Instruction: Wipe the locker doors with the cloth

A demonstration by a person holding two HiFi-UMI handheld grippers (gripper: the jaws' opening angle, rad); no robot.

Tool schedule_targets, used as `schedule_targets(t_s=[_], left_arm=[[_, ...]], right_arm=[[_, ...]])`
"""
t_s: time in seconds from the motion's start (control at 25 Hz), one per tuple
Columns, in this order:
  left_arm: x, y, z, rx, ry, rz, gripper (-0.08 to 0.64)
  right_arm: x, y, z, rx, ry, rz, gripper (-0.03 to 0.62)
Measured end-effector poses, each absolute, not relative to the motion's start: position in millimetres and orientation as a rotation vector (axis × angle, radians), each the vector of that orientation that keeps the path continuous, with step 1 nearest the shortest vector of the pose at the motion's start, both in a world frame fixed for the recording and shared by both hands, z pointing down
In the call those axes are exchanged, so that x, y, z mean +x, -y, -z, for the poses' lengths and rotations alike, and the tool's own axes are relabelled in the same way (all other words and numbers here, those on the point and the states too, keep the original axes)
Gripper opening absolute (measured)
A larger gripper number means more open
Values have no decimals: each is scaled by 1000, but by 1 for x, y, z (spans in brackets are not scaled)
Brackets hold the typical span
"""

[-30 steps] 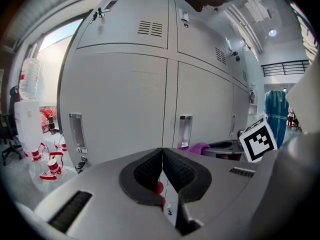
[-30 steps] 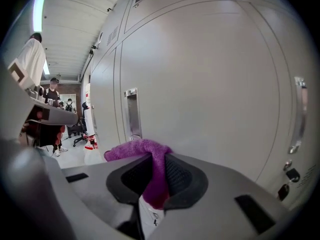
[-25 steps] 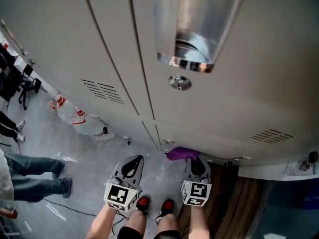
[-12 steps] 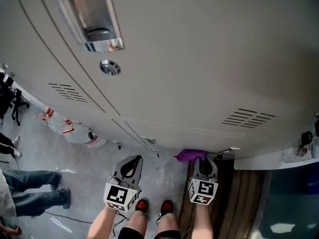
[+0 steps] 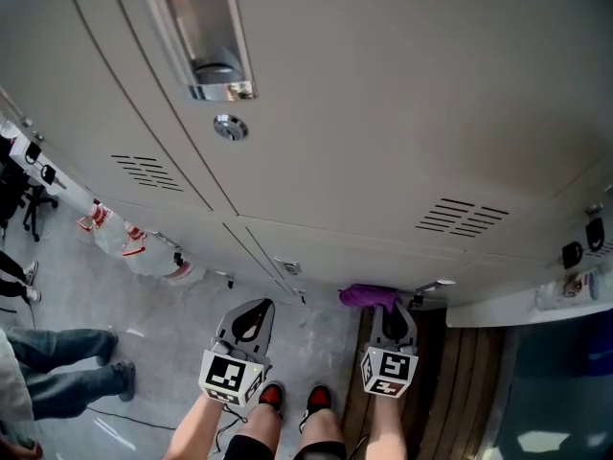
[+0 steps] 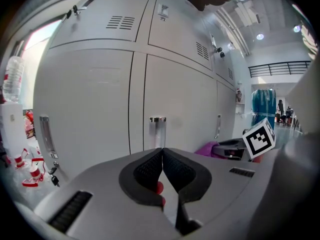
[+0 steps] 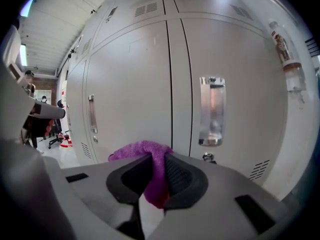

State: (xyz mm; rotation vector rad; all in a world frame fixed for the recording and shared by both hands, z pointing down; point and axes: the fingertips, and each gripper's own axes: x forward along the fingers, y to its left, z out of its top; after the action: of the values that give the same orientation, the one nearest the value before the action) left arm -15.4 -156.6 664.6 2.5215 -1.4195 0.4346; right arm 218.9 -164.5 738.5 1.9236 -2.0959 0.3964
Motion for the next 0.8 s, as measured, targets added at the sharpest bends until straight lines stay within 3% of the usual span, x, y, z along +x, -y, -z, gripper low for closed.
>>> schedule_targets(t_s=[0.8], left_arm=[[-21,92,-413,2625,1450,-359,23]], right_arm=[[193,90,-433,1928,2268,-188,67]])
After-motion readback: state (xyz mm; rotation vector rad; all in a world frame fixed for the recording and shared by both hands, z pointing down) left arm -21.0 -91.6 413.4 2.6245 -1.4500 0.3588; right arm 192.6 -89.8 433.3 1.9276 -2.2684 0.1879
